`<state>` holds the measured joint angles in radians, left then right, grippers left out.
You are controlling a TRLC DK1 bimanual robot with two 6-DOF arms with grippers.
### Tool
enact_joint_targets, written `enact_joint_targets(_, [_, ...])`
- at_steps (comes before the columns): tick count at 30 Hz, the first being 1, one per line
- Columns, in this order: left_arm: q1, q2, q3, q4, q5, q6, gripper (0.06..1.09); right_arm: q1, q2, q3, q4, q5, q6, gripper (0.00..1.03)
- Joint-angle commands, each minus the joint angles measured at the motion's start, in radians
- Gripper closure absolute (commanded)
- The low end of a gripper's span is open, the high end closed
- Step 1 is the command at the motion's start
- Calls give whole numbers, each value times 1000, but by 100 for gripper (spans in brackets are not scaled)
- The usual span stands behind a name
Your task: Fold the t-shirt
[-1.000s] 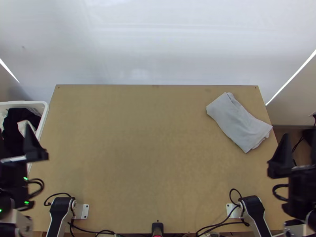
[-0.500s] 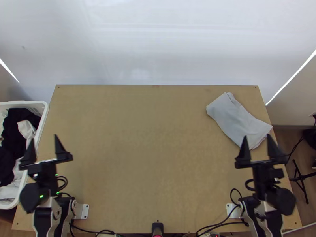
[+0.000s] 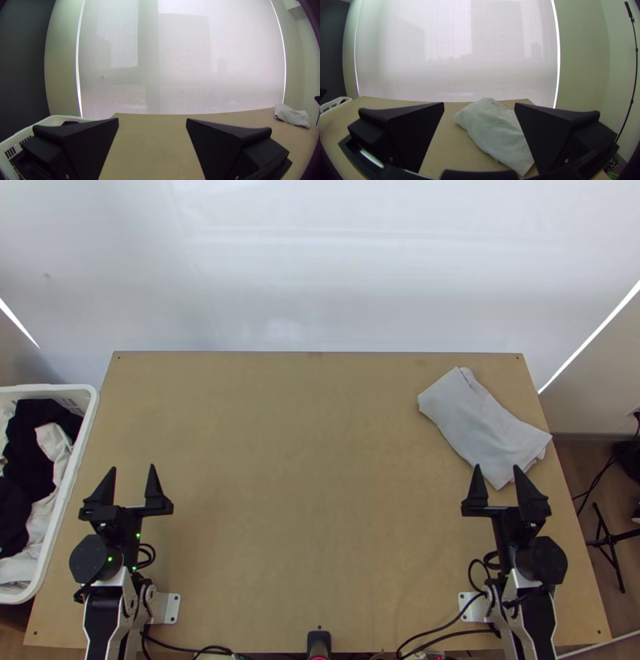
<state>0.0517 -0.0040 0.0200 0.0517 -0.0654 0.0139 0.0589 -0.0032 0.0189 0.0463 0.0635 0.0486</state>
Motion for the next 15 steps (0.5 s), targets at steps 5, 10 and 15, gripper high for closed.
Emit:
enact_joint_targets(5, [23, 2, -18, -41, 16, -15, 10, -48, 0, -13, -42, -1, 2, 5])
enact_joint_targets(10, [23, 2, -18, -41, 18, -15, 10, -48, 0, -13, -42, -1, 2, 5])
enact_joint_targets(15, [23, 2, -18, -41, 16, -15, 10, -48, 0, -13, -42, -1, 2, 5])
